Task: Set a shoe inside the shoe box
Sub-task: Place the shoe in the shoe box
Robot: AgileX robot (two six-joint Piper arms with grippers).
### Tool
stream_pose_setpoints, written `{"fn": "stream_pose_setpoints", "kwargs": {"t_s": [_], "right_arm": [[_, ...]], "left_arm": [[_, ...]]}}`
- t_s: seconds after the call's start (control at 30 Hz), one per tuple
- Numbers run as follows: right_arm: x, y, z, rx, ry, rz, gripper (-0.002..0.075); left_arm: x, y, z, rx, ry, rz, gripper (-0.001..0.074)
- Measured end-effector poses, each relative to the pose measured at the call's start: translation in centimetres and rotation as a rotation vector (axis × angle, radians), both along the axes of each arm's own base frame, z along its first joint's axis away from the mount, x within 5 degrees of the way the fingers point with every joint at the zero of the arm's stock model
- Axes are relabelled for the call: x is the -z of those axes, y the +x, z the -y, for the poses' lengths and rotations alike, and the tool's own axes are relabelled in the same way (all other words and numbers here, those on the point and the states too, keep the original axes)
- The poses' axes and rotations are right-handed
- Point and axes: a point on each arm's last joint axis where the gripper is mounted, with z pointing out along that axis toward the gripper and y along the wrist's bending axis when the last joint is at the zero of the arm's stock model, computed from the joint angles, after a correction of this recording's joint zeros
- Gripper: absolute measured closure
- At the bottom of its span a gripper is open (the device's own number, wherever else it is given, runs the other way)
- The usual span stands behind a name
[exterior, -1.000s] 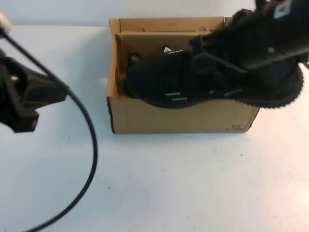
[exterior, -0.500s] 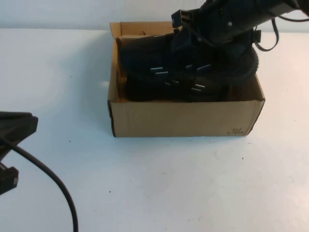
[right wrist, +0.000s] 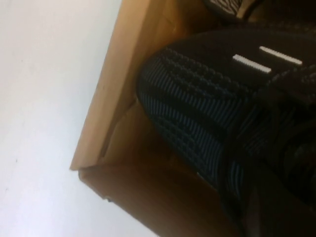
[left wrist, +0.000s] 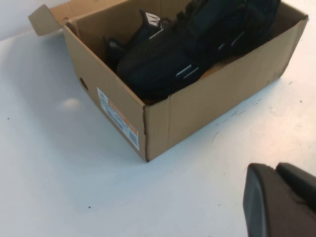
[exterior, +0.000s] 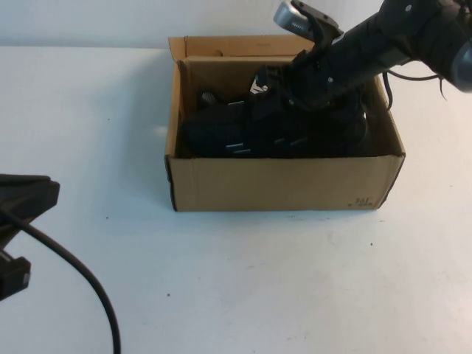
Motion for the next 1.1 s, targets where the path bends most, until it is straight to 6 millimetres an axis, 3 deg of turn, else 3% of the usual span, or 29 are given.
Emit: {"fn": "stream_pose_setpoints", "kwargs": {"t_s": [0.4, 0.73, 0.93, 1.03, 1.1], "right_arm": [[0.5, -0.8, 0.0, -0.036, -0.014, -0.105, 0.0729], [5.7, 0.7, -0.6, 0.009, -0.031, -0.243, 0.0729], [6.4, 1.0, -0.6, 0.017, -0.035, -0.248, 0.0726], [6.4, 1.0, -0.6, 0.014, -0.036, -0.243, 0.0668], [6.1, 1.1, -0.6, 0.011, -0.034, -0.231, 0.0564]], "left_arm": [[-0.1, 0.1, -0.1, -0.011, -0.004, 0.012, 0.0736], [-0.1, 0.1, -0.1, -0.014, -0.007, 0.016, 0.0736], [-0.1, 0.1, -0.1, -0.014, -0.007, 0.016, 0.0736], [-0.1, 0.1, -0.1, -0.014, -0.007, 0.016, 0.0736], [-0.1, 0.1, -0.1, -0.014, -0.007, 0.016, 0.0736]]}}
